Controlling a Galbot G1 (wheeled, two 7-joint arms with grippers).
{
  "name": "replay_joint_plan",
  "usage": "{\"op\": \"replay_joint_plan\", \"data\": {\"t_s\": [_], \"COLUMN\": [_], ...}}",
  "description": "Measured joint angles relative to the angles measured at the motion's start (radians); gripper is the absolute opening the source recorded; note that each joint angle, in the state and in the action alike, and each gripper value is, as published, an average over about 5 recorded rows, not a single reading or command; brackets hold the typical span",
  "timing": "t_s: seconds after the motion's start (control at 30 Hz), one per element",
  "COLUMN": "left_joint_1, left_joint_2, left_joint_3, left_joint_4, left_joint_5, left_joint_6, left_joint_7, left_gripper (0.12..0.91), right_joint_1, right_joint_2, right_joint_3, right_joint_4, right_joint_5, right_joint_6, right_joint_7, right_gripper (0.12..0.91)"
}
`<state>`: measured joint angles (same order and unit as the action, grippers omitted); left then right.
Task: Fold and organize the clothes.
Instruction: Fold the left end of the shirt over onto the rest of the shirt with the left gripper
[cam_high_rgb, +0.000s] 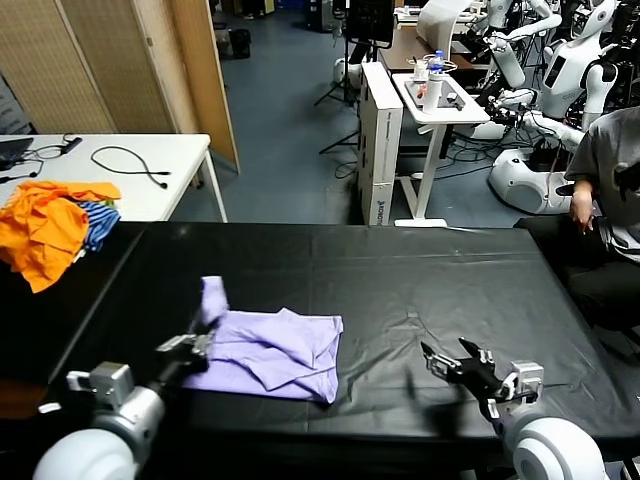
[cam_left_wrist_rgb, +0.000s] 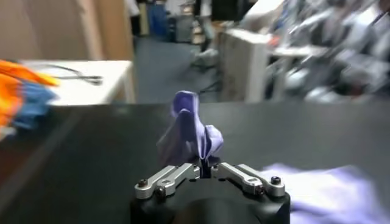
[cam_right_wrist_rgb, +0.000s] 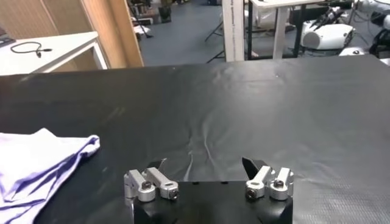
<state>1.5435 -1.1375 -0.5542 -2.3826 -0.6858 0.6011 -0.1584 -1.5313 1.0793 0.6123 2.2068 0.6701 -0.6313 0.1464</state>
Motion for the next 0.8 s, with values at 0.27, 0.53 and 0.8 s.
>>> {"op": "replay_joint_plan", "data": {"t_s": [0.27,0.53,0.8], "left_joint_1": [-0.039,-0.045,-0.058], "left_joint_2": [-0.047,-0.093,-0.137], "left_joint_3": [0.132,0.203,0.245], "left_joint_4": [0.046,0.099,0.134], "left_joint_5": [0.059,0.141,0.172], "left_joint_6": [-0.016,-0.029,-0.034], "left_joint_7": [0.013,0.031,0.031], "left_gripper": [0.196,0.196,0.196], "right_joint_1": [-0.006,0.006,0.020], "right_joint_2": [0.010,0.015,0.009], "right_joint_3": [0.006,-0.009,-0.020], "right_joint_4": [-0.001,-0.018,-0.033], "right_joint_5": [-0.019,-0.033,-0.037], "right_joint_6": [0.002,0.002,-0.001], "right_joint_7": [-0.008,-0.012,-0.017], "right_gripper": [0.907,0.907,0.907]}}
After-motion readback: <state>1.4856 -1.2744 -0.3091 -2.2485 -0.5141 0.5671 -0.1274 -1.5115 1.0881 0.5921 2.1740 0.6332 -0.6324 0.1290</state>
